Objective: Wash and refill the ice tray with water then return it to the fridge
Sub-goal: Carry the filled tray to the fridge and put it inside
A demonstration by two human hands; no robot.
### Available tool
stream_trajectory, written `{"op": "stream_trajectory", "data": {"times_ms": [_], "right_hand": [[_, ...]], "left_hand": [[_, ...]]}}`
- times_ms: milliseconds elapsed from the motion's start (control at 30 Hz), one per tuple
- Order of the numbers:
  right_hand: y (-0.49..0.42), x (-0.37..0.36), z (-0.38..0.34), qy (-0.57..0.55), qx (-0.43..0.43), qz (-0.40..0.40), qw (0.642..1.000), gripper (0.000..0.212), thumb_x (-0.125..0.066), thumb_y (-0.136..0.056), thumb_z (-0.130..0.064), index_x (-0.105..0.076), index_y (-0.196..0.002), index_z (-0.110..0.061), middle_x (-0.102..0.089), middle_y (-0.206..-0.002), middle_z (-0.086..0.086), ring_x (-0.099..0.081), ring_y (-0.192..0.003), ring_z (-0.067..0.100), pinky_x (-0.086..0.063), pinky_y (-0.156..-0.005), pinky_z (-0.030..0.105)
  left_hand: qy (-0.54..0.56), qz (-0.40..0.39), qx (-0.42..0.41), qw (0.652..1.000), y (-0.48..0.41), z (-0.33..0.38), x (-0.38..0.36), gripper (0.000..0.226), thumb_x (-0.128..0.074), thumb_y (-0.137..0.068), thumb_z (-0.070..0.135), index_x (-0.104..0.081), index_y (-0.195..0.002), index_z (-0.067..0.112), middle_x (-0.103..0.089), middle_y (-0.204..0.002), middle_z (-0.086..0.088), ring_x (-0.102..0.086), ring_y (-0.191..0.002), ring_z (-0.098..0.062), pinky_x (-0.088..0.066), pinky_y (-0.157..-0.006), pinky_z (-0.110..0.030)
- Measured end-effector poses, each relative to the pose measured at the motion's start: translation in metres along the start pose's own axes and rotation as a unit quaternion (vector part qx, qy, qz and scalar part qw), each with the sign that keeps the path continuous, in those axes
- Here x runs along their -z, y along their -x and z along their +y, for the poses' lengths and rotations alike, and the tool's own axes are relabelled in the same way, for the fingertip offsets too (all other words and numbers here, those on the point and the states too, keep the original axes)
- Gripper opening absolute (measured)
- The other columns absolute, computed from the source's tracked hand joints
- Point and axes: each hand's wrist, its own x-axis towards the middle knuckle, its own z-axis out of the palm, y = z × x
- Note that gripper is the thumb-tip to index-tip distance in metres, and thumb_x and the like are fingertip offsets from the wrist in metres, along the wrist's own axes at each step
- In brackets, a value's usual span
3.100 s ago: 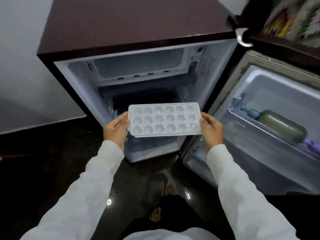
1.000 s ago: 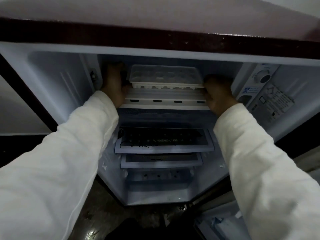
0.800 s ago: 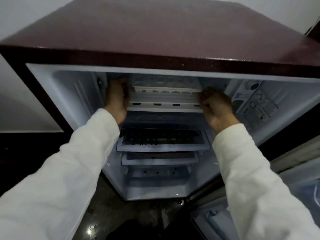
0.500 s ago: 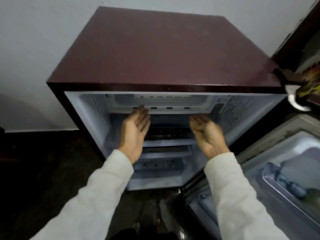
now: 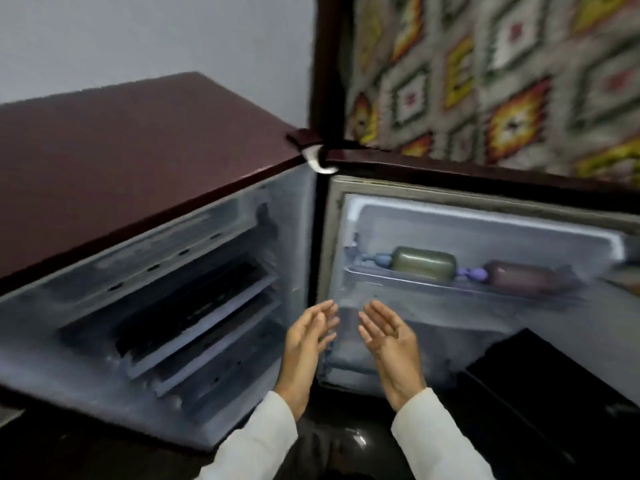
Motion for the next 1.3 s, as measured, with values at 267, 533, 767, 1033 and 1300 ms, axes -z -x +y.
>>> {"op": "stream_trajectory", "data": {"times_ms": [267,533,767,1033,1300], "right_hand": [[0.016,0.122,-0.055,0.172,0.156,0.137,0.963,0.05,-0.045,-0.089,0.024,-0.057,-0.125,-0.009,-0.064,-0.126,0.007,-0.065,-0.11,0.014,-0.054,-0.088,0.017],[-0.023,0.219,-0.135,0.222,0.199,0.239,0.924,0.034,-0.057,-0.093,0.006,-0.064,-0.113,-0.02,-0.07,-0.112,-0.002,-0.067,-0.1,0.005,-0.052,-0.101,0.032],[-0.084,0.274,-0.215,0.26,0.209,0.268,0.904,0.034,-0.057,-0.098,-0.011,-0.059,-0.131,-0.021,-0.063,-0.119,-0.007,-0.06,-0.113,0.01,-0.047,-0.102,0.03],[-0.143,0.289,-0.257,0.316,0.142,0.137,0.928,0.065,-0.043,-0.093,0.001,-0.041,-0.15,-0.03,-0.048,-0.15,-0.005,-0.044,-0.138,0.015,-0.039,-0.114,0.041],[-0.148,0.298,-0.244,0.343,0.142,0.096,0.924,0.074,-0.041,-0.086,0.01,-0.04,-0.151,-0.025,-0.046,-0.152,-0.003,-0.04,-0.141,0.015,-0.033,-0.119,0.039]], "left_hand": [[-0.269,-0.206,-0.152,0.929,-0.007,-0.026,-0.113,0.033,-0.057,-0.1,0.013,-0.06,-0.13,0.027,-0.063,-0.13,0.009,-0.056,-0.116,0.012,-0.043,-0.092,-0.006],[-0.326,-0.241,-0.242,0.882,-0.019,-0.048,-0.233,0.037,-0.057,-0.1,0.021,-0.056,-0.136,0.027,-0.057,-0.133,0.014,-0.054,-0.123,-0.004,-0.05,-0.103,-0.033],[-0.318,-0.219,-0.236,0.892,-0.023,-0.075,-0.307,0.038,-0.058,-0.099,0.018,-0.058,-0.136,0.023,-0.059,-0.135,0.01,-0.055,-0.124,-0.004,-0.049,-0.106,-0.036],[-0.32,-0.191,-0.233,0.898,-0.017,-0.09,-0.348,0.036,-0.057,-0.1,0.015,-0.061,-0.134,0.021,-0.06,-0.132,0.011,-0.054,-0.123,0.0,-0.045,-0.099,-0.012],[-0.306,-0.172,-0.199,0.915,-0.009,-0.104,-0.356,0.037,-0.057,-0.1,0.014,-0.061,-0.135,0.024,-0.061,-0.132,0.015,-0.053,-0.125,0.003,-0.05,-0.104,-0.028]]}}
